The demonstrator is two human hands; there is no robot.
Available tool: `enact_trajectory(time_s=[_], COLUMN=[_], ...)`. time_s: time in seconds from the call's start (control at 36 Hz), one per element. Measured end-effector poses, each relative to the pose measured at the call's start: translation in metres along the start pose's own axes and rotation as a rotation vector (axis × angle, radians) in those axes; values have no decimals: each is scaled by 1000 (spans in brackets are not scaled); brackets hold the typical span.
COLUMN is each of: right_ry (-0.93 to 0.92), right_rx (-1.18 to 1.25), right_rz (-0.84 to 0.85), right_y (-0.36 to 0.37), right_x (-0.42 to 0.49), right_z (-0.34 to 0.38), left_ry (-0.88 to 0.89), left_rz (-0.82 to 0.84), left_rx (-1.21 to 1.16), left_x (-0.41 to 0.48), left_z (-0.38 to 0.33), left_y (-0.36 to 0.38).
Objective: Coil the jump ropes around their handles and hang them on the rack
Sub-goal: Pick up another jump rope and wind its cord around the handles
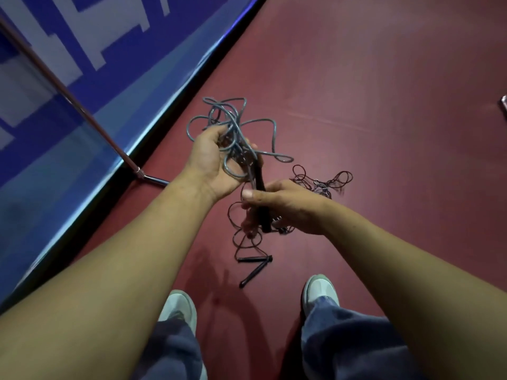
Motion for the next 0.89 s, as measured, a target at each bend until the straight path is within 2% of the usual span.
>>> enact_trajectory(time_s=[0.08, 0.22, 0.28, 0.39, 0.44, 0.53, 0.58, 0.64, 0.69, 0.75, 0.81, 0.89], right_ry=[30, 169, 195, 193, 168, 151, 163, 172, 179, 174, 152, 110], right_rx=[-21, 9, 19, 142, 212, 278, 300, 324, 369, 443, 525, 613], right_rz=[-13, 134, 133, 66, 21, -7, -26, -61, -112, -154, -176, -204], right_y=[-2, 2, 0, 0, -1, 0, 1, 2, 2, 2, 3, 5], right_x=[1, -9, -10, -8, -6, -3, -2, -1, 1, 3, 7, 13], right_z=[-4, -17, -18, -12, -6, -2, -1, 0, 1, 5, 10, 16], left_ry=[6, -38, -68, -158, -149, -127, -202, -291, -235, -84, 29, -65], left_rz=[-33, -251, -291, -242, -288, -325, -268, -291, -347, -366, -287, -2], left_rx=[89, 371, 436, 500, 543, 795, 1006, 1264, 1430, 1449, 1507, 1468], left_x=[3, 13, 13, 11, 9, 1, -6, -17, -25, -31, -31, -37], left_z=[-7, -9, -4, 7, 8, 8, 13, 16, 14, 12, 14, 38], left_y=[-11, -50, -62, -65, -65, -55, -49, -49, -46, -43, -39, -35])
Point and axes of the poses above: each hand's wrist, its own x-axis towards the middle knuckle, its own y-axis out of the palm, z = x × y, the point moved 6 cm from there along x, towards the middle knuckle, and after that the axes turned 14 degrees about -y, right-handed, at the moved point
